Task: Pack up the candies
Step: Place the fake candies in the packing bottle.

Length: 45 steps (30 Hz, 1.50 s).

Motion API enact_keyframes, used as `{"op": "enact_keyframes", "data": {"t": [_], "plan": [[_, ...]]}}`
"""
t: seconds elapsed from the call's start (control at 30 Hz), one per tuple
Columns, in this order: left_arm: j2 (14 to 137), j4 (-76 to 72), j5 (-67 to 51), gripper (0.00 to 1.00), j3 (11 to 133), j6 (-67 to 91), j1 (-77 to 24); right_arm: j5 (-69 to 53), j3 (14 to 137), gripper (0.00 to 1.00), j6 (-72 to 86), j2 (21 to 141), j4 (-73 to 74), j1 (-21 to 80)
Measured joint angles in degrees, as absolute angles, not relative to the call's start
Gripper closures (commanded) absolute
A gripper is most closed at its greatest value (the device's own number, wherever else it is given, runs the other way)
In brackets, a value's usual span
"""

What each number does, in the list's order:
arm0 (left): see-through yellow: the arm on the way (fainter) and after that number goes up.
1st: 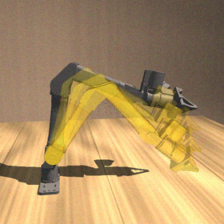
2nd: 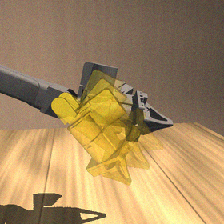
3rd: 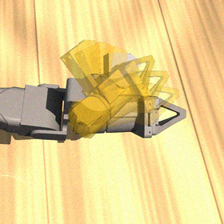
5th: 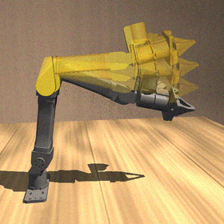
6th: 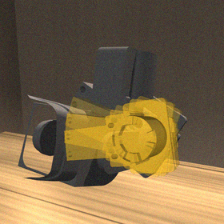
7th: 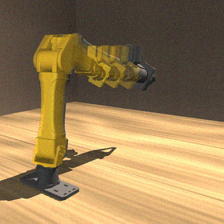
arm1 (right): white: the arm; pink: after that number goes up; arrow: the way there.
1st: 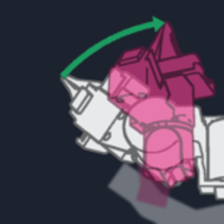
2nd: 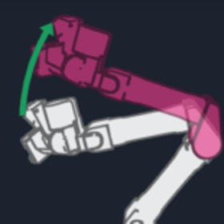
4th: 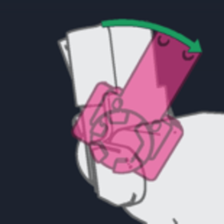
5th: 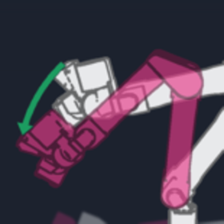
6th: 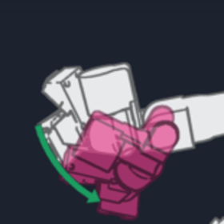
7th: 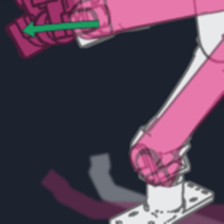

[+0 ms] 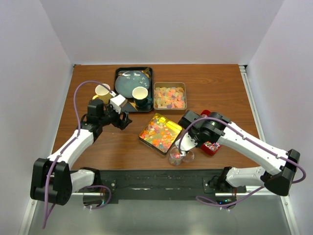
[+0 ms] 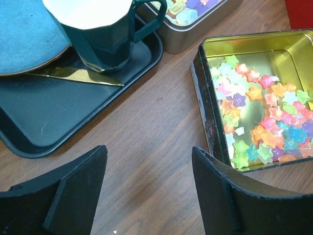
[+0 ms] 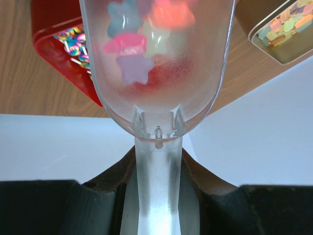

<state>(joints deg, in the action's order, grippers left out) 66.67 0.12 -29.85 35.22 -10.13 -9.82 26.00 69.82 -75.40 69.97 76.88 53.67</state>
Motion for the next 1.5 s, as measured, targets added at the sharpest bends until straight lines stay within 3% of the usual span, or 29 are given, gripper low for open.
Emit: {"op": "enact_keyframes", "data": {"t": [0.7, 0.9, 1.17, 1.5], "plan": [[65.7, -1.9, -30.7, 0.26, 34.5, -7.8, -9.4, 31.0, 71.8, 1.00, -81.2, 70.2, 76.7, 55.6], [67.0, -2.7, -30.7, 0.26, 34.5, -7.1, -11.8, 28.5, 81.4, 1.00, -75.5, 74.1, 77.5, 54.5], [78.9, -1.9, -28.6, 0.28, 37.3, -8.2, -19.9, 18.3, 86.4, 1.00, -57.1, 80.5, 73.3, 39.4], [94.2, 2.4, -25.8, 0.37, 51.8, -8.1, -21.8, 10.8, 88.2, 1.00, -42.7, 87.4, 62.6, 26.3]]}}
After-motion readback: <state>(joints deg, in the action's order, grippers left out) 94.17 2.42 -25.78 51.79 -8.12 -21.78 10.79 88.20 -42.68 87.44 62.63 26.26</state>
